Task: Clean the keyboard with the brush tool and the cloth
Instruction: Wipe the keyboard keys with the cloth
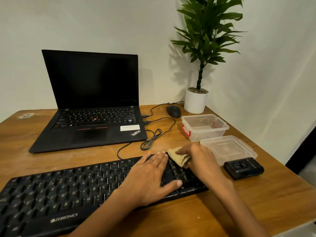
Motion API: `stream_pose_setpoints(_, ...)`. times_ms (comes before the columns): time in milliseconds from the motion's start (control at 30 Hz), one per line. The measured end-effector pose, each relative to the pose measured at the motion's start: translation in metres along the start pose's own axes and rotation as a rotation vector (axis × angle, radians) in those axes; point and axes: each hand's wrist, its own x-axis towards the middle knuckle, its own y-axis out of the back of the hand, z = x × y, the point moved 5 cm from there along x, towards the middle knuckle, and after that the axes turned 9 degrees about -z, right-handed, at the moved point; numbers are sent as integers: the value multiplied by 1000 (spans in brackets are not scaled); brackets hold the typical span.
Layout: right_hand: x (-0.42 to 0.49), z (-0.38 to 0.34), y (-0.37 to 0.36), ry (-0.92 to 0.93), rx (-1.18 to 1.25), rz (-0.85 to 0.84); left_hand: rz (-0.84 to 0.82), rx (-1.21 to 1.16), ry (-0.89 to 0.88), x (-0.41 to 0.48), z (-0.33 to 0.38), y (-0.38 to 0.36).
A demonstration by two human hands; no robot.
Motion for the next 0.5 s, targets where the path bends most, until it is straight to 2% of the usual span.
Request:
stream_pose_setpoints(100, -14, 13, 10, -52, -10, -43, -11, 0, 0, 1, 0, 0)
stream_pose_setpoints(200, -27, 17, 12, -74, 40, 20, 12, 2, 1, 1, -1, -1)
stream_pose_setpoints(400, -60, 13, 8, -29, 55, -25, 42, 15, 6, 1, -1, -2)
stream_pose_setpoints(500, -70, 8, 9, -21, 76, 55, 28, 3, 15, 1, -1, -2)
